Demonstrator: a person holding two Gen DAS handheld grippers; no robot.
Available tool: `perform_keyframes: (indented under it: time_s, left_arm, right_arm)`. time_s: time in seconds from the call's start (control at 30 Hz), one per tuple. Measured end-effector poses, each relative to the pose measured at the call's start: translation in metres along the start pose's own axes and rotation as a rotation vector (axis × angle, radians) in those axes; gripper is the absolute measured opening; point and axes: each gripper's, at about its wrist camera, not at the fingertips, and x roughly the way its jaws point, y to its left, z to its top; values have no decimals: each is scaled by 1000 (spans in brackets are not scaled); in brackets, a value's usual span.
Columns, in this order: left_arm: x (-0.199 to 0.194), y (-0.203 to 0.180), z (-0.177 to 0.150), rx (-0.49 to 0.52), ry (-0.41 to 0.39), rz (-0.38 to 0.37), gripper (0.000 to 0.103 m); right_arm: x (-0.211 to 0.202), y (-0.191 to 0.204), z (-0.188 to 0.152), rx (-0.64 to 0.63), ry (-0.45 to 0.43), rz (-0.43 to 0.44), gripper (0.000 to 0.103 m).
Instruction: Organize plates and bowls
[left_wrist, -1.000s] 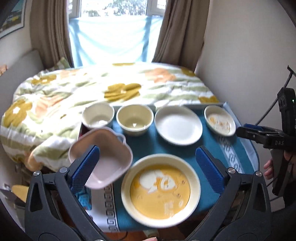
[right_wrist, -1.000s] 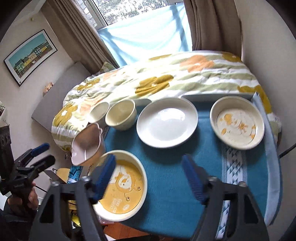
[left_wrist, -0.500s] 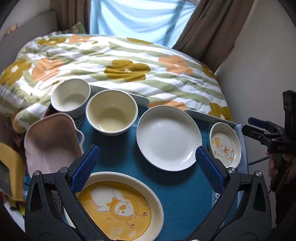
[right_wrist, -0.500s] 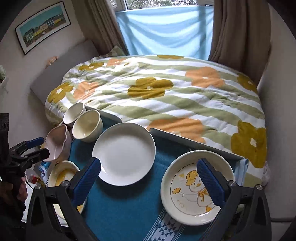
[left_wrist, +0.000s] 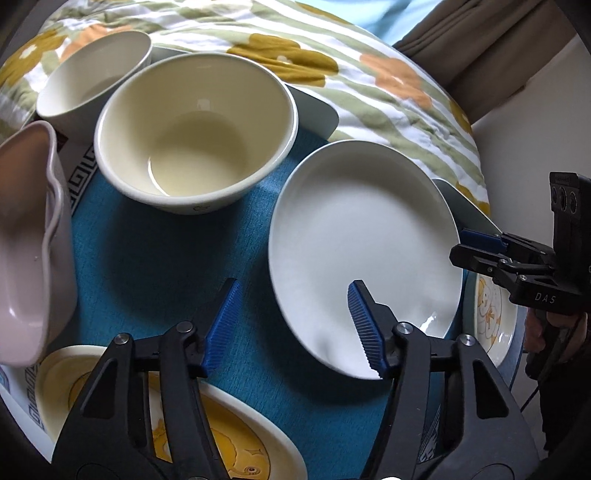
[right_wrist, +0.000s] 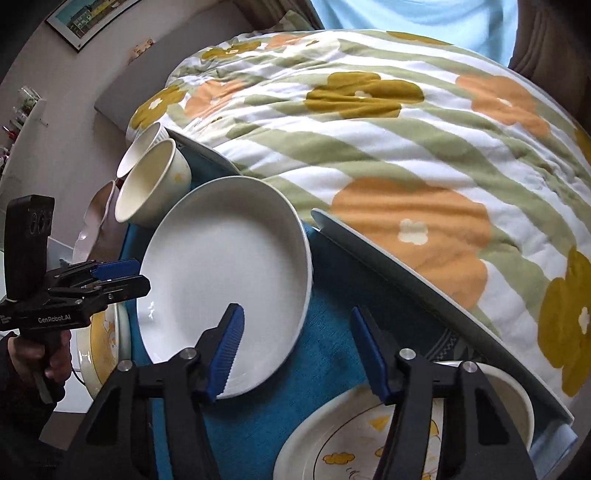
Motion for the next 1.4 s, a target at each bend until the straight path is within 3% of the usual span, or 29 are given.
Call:
perform_keyframes:
  time_s: [0.13, 0.2, 0.4, 0.53, 0.8, 0.97, 1.17, 1.4]
  left_arm:
    - [9, -2, 0, 8, 13, -2, 47]
    - [12, -3, 1, 12, 14, 5, 35]
    - [17, -2, 0, 24, 15, 26, 17]
    - [14, 4, 0, -2, 5, 14, 15]
    - [9, -4, -3, 40, -16, 80, 15]
    - [-5, -12, -3, 67, -47, 76, 15]
    - [-42, -24, -9, 131, -107, 63, 15]
    - [-101, -13, -27, 176, -170, 31, 15]
  right_arm:
    - [9, -2, 0, -15, 20, 21, 33]
    - [11, -2, 0, -17, 26, 30, 32]
    - [18, -1, -2, -31, 35, 15, 15]
    - [18, 0, -2, -19, 30, 6, 15]
    - [15, 3, -4, -27, 8, -1, 15]
    - [0, 8, -8, -17, -26, -13, 15]
    - [-38, 26, -16, -6, -103, -42, 15]
    - [-84, 80, -36, 9, -196, -79, 15]
